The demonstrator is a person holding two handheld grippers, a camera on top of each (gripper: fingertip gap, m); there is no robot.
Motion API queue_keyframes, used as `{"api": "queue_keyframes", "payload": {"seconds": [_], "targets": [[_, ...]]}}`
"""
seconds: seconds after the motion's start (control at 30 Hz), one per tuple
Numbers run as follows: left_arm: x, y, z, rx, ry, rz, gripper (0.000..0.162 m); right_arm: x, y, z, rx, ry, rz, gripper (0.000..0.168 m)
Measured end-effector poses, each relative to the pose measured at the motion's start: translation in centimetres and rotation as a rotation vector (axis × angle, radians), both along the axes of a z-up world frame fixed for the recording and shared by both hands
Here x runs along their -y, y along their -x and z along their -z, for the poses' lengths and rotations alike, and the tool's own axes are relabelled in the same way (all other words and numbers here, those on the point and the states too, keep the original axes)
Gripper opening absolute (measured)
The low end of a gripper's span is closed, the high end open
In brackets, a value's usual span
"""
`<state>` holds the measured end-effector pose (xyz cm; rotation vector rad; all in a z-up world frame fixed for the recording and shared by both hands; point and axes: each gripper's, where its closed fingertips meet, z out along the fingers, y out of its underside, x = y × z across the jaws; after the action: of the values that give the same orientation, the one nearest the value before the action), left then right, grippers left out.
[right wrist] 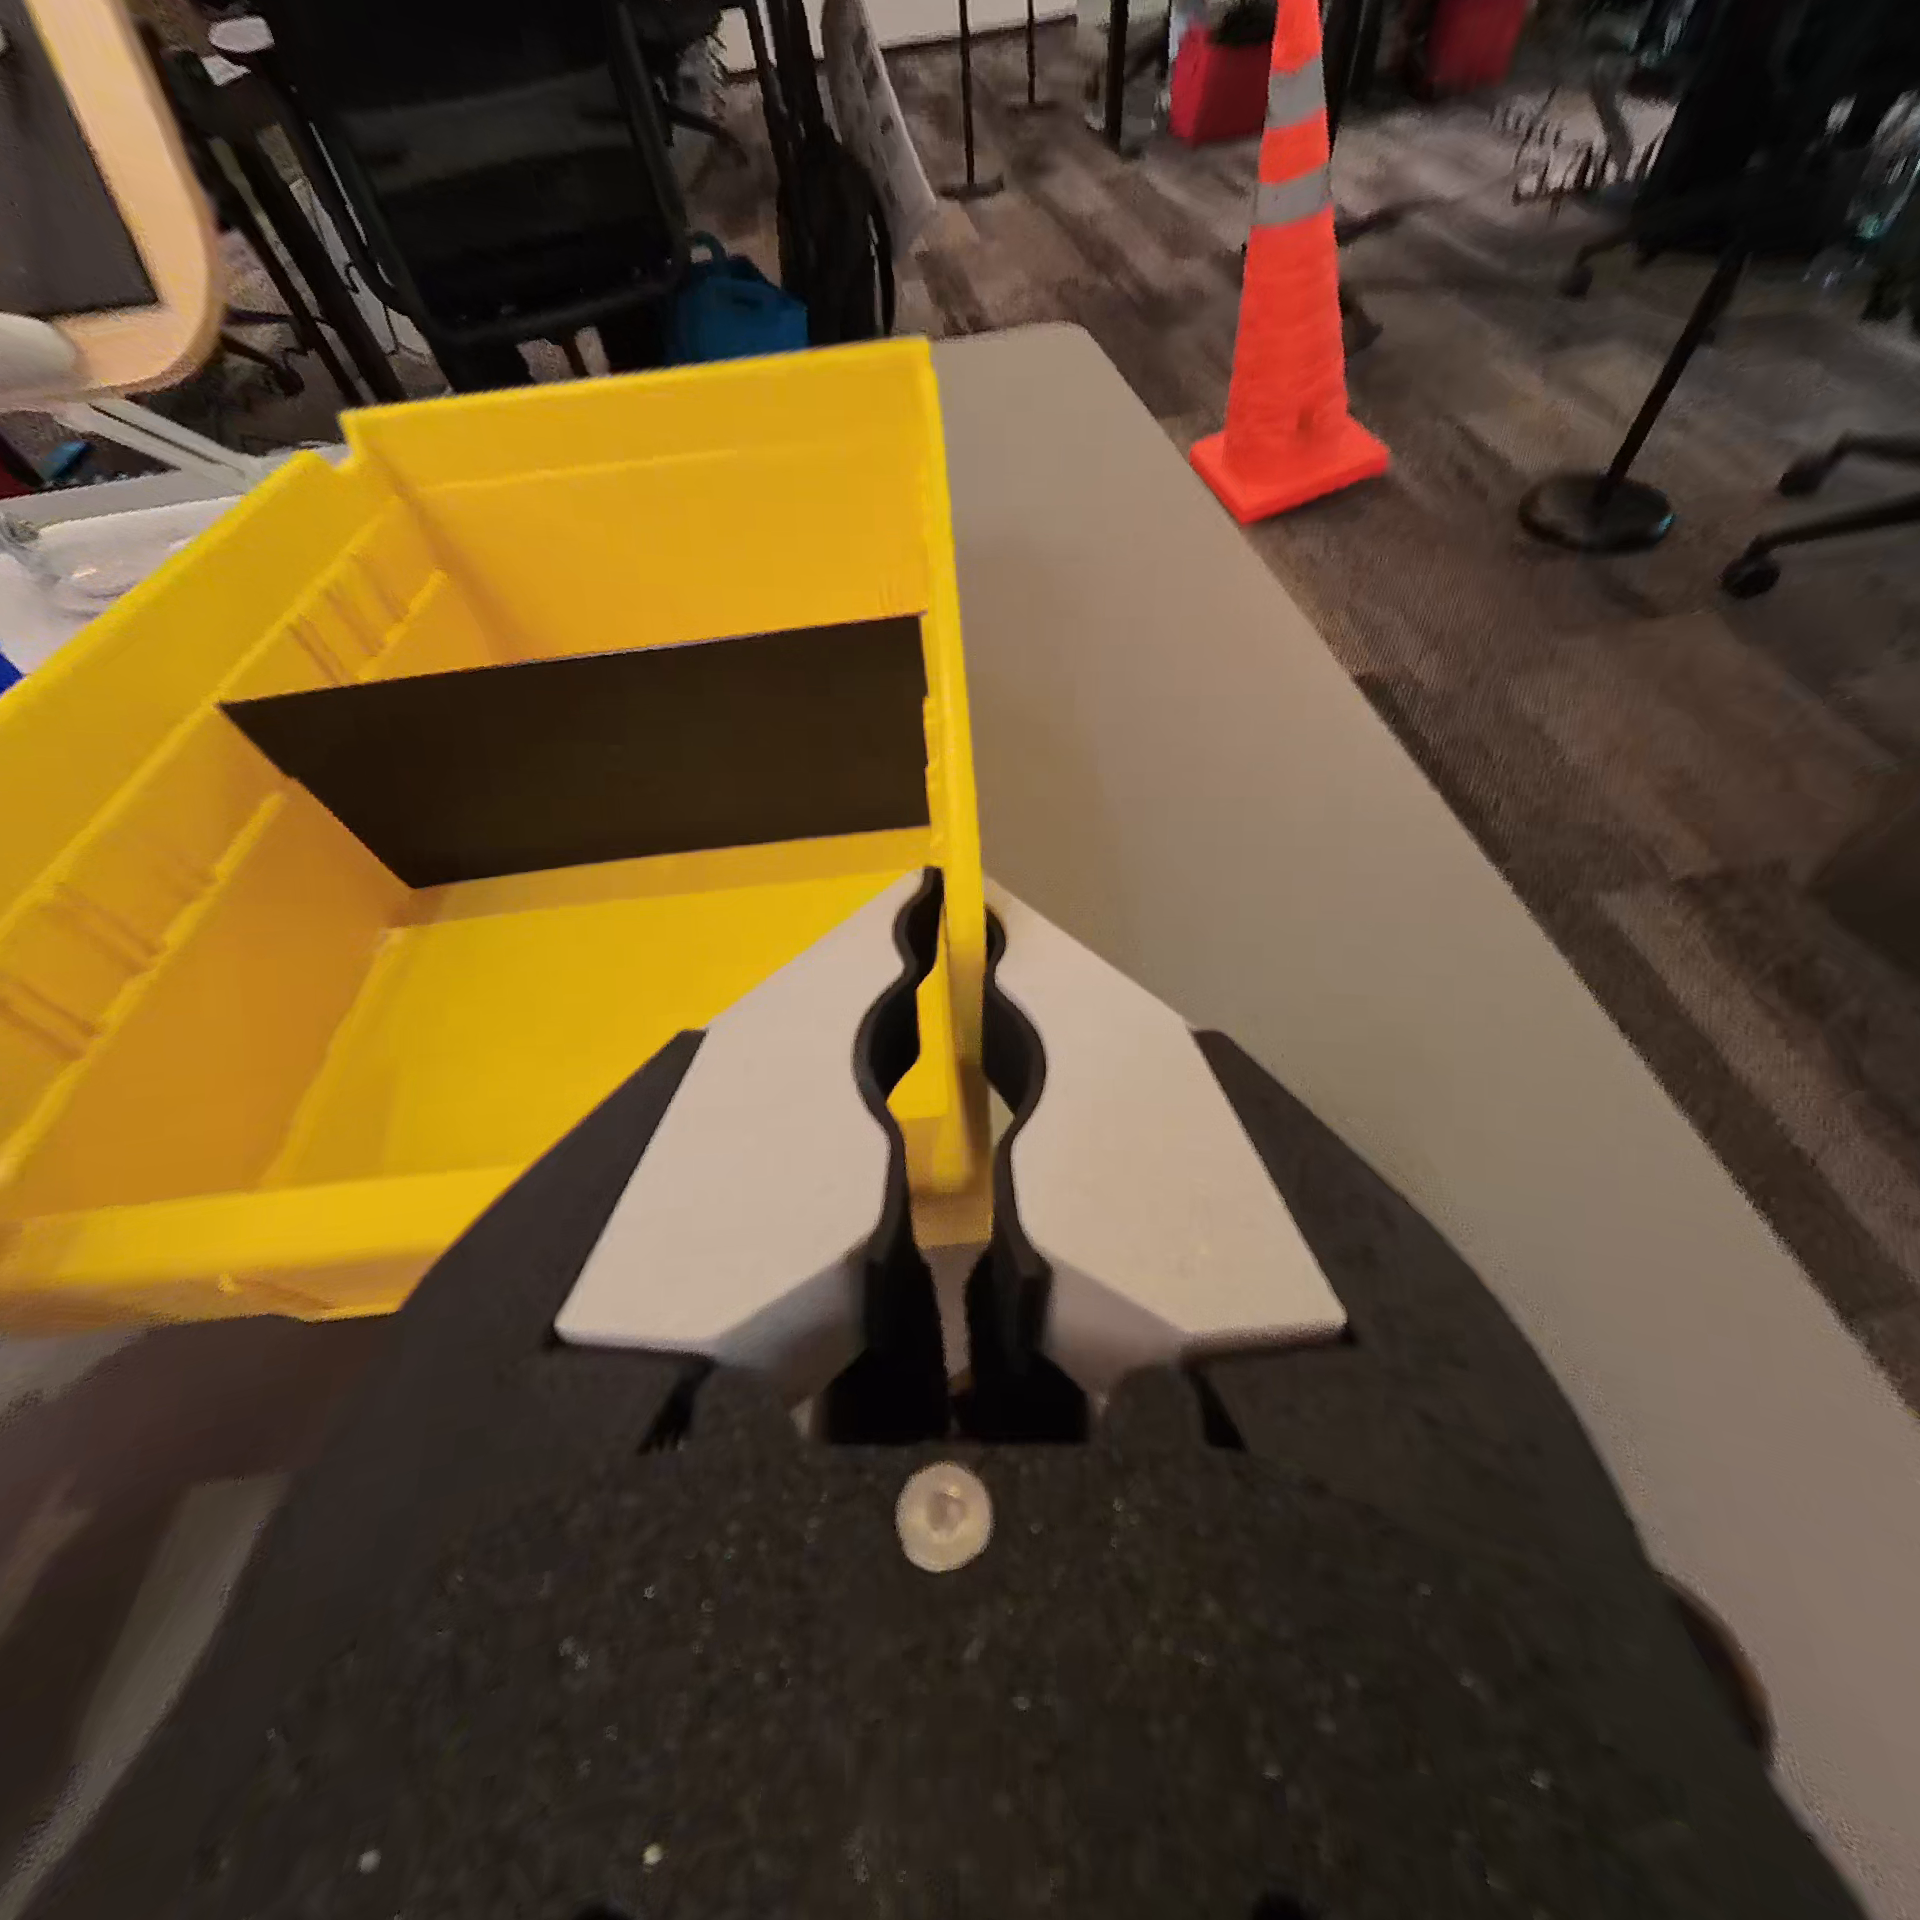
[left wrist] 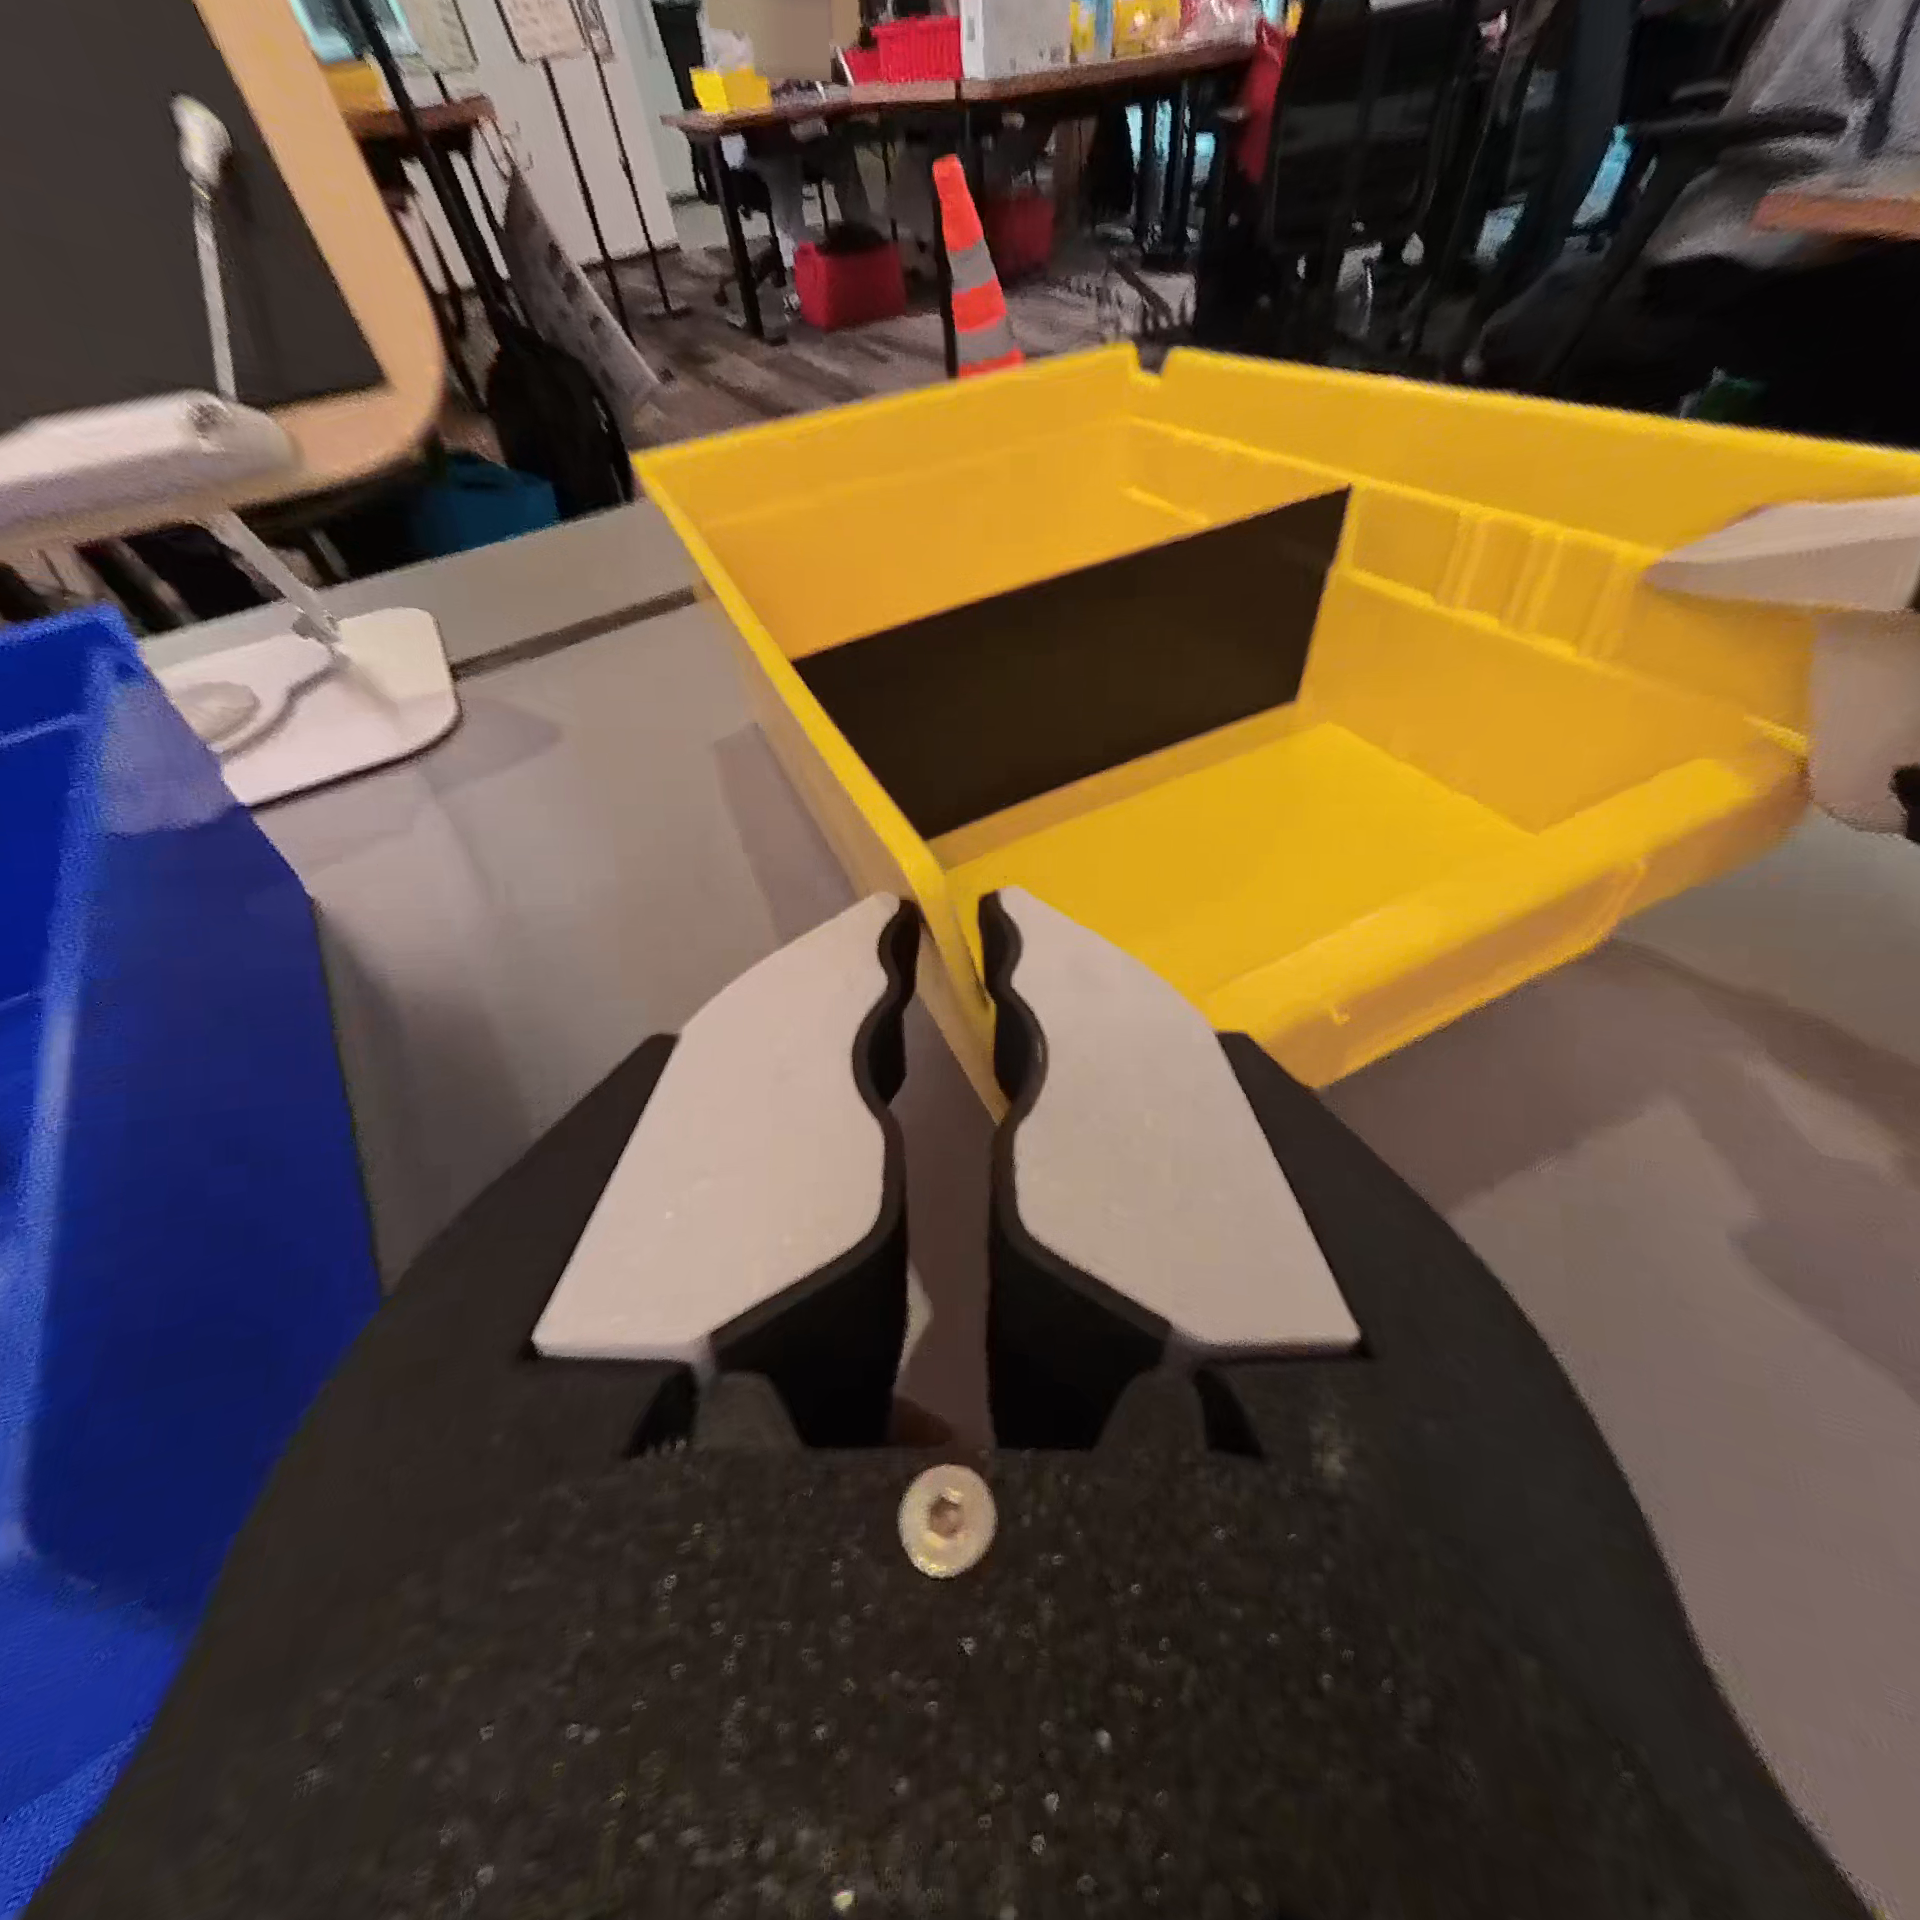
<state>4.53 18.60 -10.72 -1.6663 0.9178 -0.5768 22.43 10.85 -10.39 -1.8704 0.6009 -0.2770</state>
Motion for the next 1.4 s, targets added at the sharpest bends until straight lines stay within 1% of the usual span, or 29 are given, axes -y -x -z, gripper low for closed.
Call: {"api": "queue_keyframes", "payload": {"seconds": [0.07, 0.1, 0.13, 0.17, 0.23, 0.27, 0.33, 0.37, 0.43, 0.5, 0.57, 0.63, 0.67, 0.7, 0.73, 0.77, 0.83, 0.87, 0.93, 1.0, 1.03, 1.1, 1.13, 1.17, 1.2, 1.27, 1.33, 1.4], "targets": [[0.7, -0.2, 1.3, -0.034, 0.058, 0.033, 0.012, 0.0, -0.4, 1.3, -0.061, 0.008, 0.018, 0.004], [1.2, -0.5, 1.7, -0.032, 0.083, 0.065, 0.017, 0.0, -0.6, 2.0, -0.081, 0.024, 0.022, 0.005], [1.7, -0.6, 1.7, -0.029, 0.097, 0.090, 0.026, -0.1, -0.7, 2.0, -0.079, 0.012, 0.011, 0.005], [2.1, -0.5, 1.7, -0.041, 0.113, 0.110, 0.029, 0.0, -0.6, 2.0, -0.071, 0.018, 0.004, 0.005], [2.9, -0.5, 1.6, -0.077, 0.169, 0.165, 0.041, 0.2, -0.6, 2.2, -0.037, 0.057, 0.009, 0.007], [3.2, -0.3, 1.4, -0.087, 0.204, 0.191, 0.043, 0.3, -0.5, 2.2, -0.021, 0.072, 0.015, 0.008], [4.0, 0.8, 0.1, -0.063, 0.261, 0.259, 0.041, 0.7, -0.5, 1.9, 0.011, 0.099, 0.034, 0.010], [4.0, 1.7, -1.3, -0.026, 0.261, 0.278, 0.036, 1.0, -0.7, 1.3, 0.040, 0.101, 0.064, 0.016], [3.4, 4.6, -4.3, 0.047, 0.208, 0.278, 0.036, 1.5, -0.5, -1.1, 0.106, 0.065, 0.111, 0.022], [1.5, 8.6, -7.1, 0.095, 0.121, 0.220, 0.036, 0.5, 2.3, -4.8, 0.157, -0.010, 0.055, 0.028], [-1.3, 13.4, -9.1, 0.122, 0.037, 0.122, 0.036, -1.7, 7.6, -8.8, 0.211, -0.098, -0.081, 0.030], [-4.6, 18.7, -9.8, 0.122, -0.016, -0.008, 0.036, -4.5, 14.5, -11.3, 0.218, -0.177, -0.250, 0.032], [-6.3, 21.3, -9.5, 0.116, -0.030, -0.080, 0.037, -5.9, 18.3, -11.9, 0.178, -0.225, -0.337, 0.038], [-7.8, 23.8, -9.0, 0.110, -0.026, -0.150, 0.039, -7.1, 21.6, -12.0, 0.113, -0.274, -0.389, 0.050], [-9.1, 26.0, -8.2, 0.114, -0.003, -0.209, 0.041, -8.2, 24.6, -11.4, 0.043, -0.309, -0.427, 0.051], [-10.1, 27.8, -7.4, 0.126, 0.027, -0.254, 0.043, -9.4, 27.3, -10.0, -0.018, -0.312, -0.463, 0.051], [-11.4, 30.4, -5.4, 0.128, 0.079, -0.323, 0.047, -11.5, 31.5, -5.8, -0.074, -0.220, -0.500, 0.056], [-11.8, 31.2, -4.2, 0.113, 0.093, -0.341, 0.049, -12.2, 32.4, -3.8, -0.048, -0.167, -0.480, 0.057], [-12.1, 31.7, -1.8, 0.036, 0.092, -0.335, 0.049, -13.4, 32.3, -1.2, 0.031, -0.095, -0.399, 0.056], [-12.7, 31.9, 0.8, -0.068, 0.095, -0.340, 0.049, -14.5, 32.2, 0.3, 0.032, -0.050, -0.363, 0.056], [-12.7, 31.6, 2.0, -0.101, 0.128, -0.324, 0.045, -15.0, 32.2, 1.0, 0.014, -0.031, -0.351, 0.056], [-12.4, 30.6, 3.0, -0.070, 0.232, -0.269, 0.027, -15.6, 32.0, 2.5, 0.020, 0.034, -0.329, 0.045], [-12.6, 30.6, 3.1, -0.043, 0.262, -0.277, 0.018, -15.8, 32.0, 2.6, 0.027, 0.044, -0.326, 0.045], [-12.9, 30.6, 3.1, -0.033, 0.268, -0.284, 0.017, -15.9, 31.9, 2.7, 0.022, 0.055, -0.313, 0.040], [-13.2, 30.8, 3.0, -0.039, 0.265, -0.290, 0.015, -15.9, 31.6, 2.7, 0.005, 0.071, -0.290, 0.030], [-13.8, 31.7, 3.0, -0.089, 0.246, -0.312, 0.009, -15.7, 31.2, 2.7, -0.033, 0.095, -0.228, 0.004], [-14.5, 33.1, 2.8, -0.156, 0.197, -0.343, 0.004, -16.0, 32.4, 2.3, -0.001, 0.100, -0.217, 0.004], [-15.4, 35.3, 2.2, -0.140, 0.197, -0.380, 0.003, -16.7, 34.6, 1.8, 0.013, 0.085, -0.210, 0.003]]}}
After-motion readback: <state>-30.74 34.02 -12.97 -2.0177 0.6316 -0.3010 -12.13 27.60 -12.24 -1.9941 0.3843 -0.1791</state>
